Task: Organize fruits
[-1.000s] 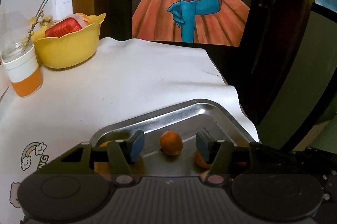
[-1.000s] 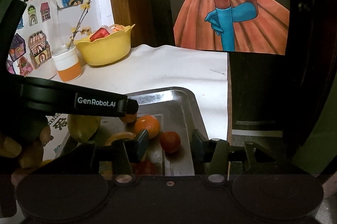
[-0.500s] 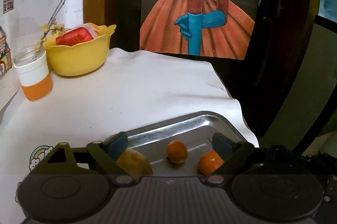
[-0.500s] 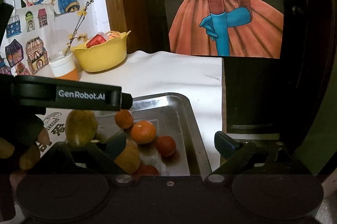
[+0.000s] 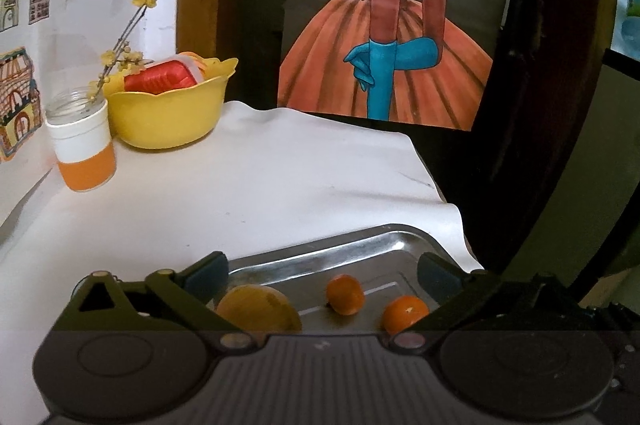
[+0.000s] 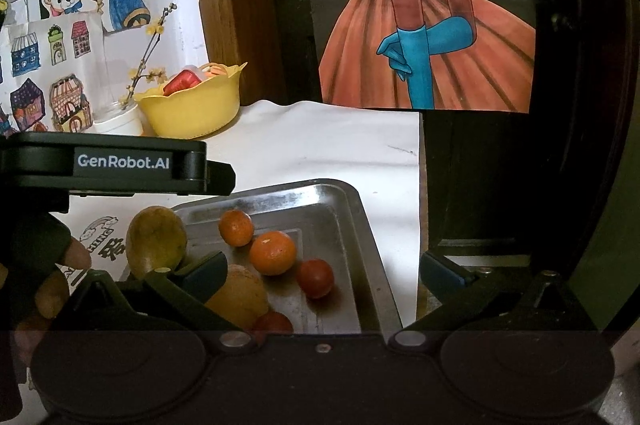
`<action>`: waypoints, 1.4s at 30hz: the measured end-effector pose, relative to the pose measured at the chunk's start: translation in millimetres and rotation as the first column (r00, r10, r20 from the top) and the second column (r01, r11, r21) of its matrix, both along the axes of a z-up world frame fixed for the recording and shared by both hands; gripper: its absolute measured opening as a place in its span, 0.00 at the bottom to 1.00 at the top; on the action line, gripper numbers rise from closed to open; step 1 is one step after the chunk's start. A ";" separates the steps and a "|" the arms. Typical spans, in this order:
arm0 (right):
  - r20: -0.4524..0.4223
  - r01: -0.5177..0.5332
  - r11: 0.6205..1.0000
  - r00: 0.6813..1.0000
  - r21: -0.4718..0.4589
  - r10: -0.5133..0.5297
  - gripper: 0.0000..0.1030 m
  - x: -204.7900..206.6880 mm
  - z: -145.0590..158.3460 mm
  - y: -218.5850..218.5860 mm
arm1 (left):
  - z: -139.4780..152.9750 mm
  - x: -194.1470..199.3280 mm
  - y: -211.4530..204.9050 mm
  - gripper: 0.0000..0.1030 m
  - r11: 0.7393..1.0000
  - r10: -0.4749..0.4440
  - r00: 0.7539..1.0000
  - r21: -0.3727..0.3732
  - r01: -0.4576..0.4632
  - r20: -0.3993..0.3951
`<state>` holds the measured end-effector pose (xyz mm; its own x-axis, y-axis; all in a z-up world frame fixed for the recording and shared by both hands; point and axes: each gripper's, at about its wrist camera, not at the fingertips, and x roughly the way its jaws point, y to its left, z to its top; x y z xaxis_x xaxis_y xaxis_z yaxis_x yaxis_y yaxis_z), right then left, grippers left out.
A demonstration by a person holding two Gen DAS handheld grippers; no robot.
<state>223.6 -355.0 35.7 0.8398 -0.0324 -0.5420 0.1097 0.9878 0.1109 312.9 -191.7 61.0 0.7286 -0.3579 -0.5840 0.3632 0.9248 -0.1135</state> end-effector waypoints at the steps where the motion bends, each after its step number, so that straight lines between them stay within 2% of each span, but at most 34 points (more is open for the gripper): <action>1: -0.001 0.000 1.000 1.000 0.002 0.000 0.99 -0.7 0.5 0.2 | 0.5 -0.9 0.9 1.00 1.000 0.003 1.000 -0.001 -0.003 0.002; 13: 0.019 -0.007 1.000 1.000 -0.012 0.007 0.99 -11.1 13.3 8.0 | 8.8 -11.3 15.0 1.00 1.000 0.030 0.999 -0.010 -0.029 0.021; 27: 0.039 -0.028 0.999 0.999 -0.042 0.030 0.99 -22.4 28.5 24.4 | 17.2 -31.3 50.4 1.00 0.993 0.116 0.992 -0.044 -0.114 0.044; 42: 0.088 0.000 0.997 0.996 -0.073 0.006 0.99 -38.7 37.8 37.2 | 23.4 -58.2 90.2 1.00 0.965 0.260 0.960 -0.074 -0.253 0.103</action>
<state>184.8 -317.8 73.5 0.8843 -0.0662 -0.4622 0.0994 0.9939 0.0480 254.6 -101.5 84.4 0.8595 -0.1820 -0.4776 0.1279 0.9813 -0.1438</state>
